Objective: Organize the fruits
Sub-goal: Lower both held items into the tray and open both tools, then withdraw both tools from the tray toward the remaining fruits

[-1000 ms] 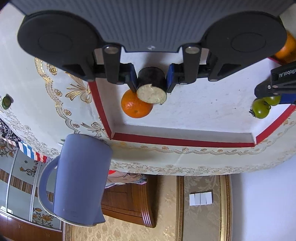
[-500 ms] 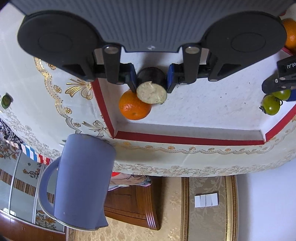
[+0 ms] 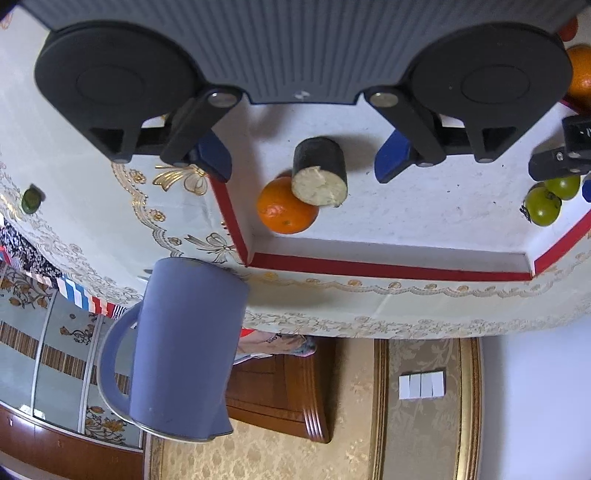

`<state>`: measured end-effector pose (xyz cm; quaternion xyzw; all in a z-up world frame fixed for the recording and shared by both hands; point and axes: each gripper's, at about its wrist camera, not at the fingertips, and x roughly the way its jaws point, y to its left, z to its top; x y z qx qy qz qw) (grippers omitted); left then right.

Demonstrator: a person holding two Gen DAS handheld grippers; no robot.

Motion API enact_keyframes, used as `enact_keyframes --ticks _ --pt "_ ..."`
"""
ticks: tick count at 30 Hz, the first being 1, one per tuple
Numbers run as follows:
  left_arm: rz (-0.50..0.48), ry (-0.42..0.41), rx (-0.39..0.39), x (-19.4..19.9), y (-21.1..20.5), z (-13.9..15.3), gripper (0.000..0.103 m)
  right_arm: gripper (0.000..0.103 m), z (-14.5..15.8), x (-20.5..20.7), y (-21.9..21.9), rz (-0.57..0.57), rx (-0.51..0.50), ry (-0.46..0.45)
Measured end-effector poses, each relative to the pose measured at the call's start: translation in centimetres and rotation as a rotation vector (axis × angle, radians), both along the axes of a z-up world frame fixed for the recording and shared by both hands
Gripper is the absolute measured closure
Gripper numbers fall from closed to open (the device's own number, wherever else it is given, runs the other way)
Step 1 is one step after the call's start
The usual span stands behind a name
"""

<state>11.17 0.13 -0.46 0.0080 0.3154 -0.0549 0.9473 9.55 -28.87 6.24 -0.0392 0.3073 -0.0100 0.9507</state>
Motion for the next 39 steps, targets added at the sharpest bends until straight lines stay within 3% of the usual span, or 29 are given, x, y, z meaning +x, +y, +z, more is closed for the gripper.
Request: enact_keyframes --ticks 8,14,19,25,30,33,39 --pt "0.019 -0.066 -0.003 -1.8 0.7 0.7 0.028 0.018 0.0 -1.0 -1.4 -0.011 0.078 -0.015" --pt "0.062 -0.14 -0.07 -3.9 2.6 1.6 0.028 0.018 0.6 -2.5 -2.1 -0.005 0.123 -0.053" --pt "0.021 -0.155 -0.12 -5.9 3.6 1.8 0.023 0.012 1.0 -4.1 -2.7 -0.001 0.151 -0.092" --pt "-0.012 -0.196 -0.075 -8.3 3.0 1.7 0.023 0.012 1.5 -6.1 -3.5 -0.016 0.148 -0.149" --pt "0.012 -0.127 -0.117 -9.1 3.3 0.7 0.023 0.012 0.9 -7.2 -5.6 -0.036 0.232 -0.149" --pt "0.015 -0.095 -0.102 -9.6 3.0 -0.2 0.023 0.012 0.7 -8.0 -6.7 -0.047 0.289 -0.163" --pt "-0.031 -0.089 -0.068 -9.8 2.1 -0.2 0.022 0.012 0.6 -10.2 -6.9 -0.013 0.238 -0.131"
